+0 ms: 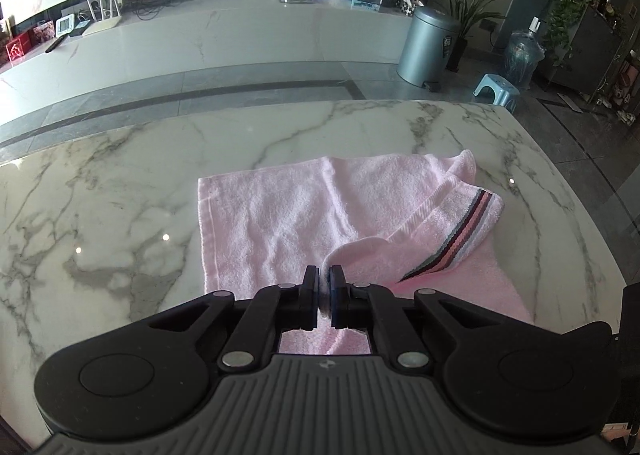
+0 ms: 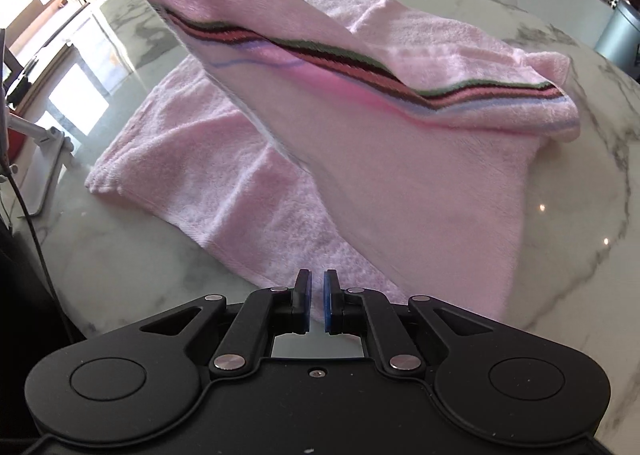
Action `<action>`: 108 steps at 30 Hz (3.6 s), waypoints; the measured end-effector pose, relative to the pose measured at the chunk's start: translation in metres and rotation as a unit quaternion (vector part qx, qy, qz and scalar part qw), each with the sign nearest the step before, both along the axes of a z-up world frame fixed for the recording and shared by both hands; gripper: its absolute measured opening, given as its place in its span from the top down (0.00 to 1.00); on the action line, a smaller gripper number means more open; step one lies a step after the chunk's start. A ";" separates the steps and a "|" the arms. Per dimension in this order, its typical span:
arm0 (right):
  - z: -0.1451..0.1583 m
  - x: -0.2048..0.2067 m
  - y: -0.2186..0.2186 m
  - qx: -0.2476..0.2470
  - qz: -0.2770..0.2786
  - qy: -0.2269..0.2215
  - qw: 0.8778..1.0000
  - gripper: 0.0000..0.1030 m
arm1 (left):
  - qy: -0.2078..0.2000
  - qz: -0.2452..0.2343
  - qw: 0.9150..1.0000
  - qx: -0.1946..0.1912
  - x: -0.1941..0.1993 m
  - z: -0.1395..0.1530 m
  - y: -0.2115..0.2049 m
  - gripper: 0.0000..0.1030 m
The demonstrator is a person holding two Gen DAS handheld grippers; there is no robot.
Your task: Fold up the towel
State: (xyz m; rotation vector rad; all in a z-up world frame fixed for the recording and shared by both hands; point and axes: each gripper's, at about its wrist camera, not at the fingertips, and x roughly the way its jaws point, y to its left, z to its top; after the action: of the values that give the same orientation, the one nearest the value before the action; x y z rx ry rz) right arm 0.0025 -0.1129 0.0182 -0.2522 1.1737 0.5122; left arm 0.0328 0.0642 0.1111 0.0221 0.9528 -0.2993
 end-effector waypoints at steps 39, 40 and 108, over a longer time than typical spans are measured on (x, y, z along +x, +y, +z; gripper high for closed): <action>-0.001 0.012 -0.040 0.016 -0.046 0.012 0.999 0.96 | 0.139 0.096 0.985 0.025 -0.063 -0.075 0.062 0.96; -0.001 0.012 -0.040 0.013 -0.046 0.011 0.999 0.98 | 0.134 0.099 0.986 0.027 -0.066 -0.072 0.063 0.96; 0.098 0.097 -0.080 -0.065 0.131 0.055 0.988 0.87 | 0.118 0.013 0.990 0.073 -0.053 -0.105 -0.023 0.96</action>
State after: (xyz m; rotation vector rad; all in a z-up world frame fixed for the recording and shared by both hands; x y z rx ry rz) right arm 0.0997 -0.1925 0.1165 -0.5010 1.2910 0.6876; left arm -0.0200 0.0408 0.0062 0.1093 1.2072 -0.2101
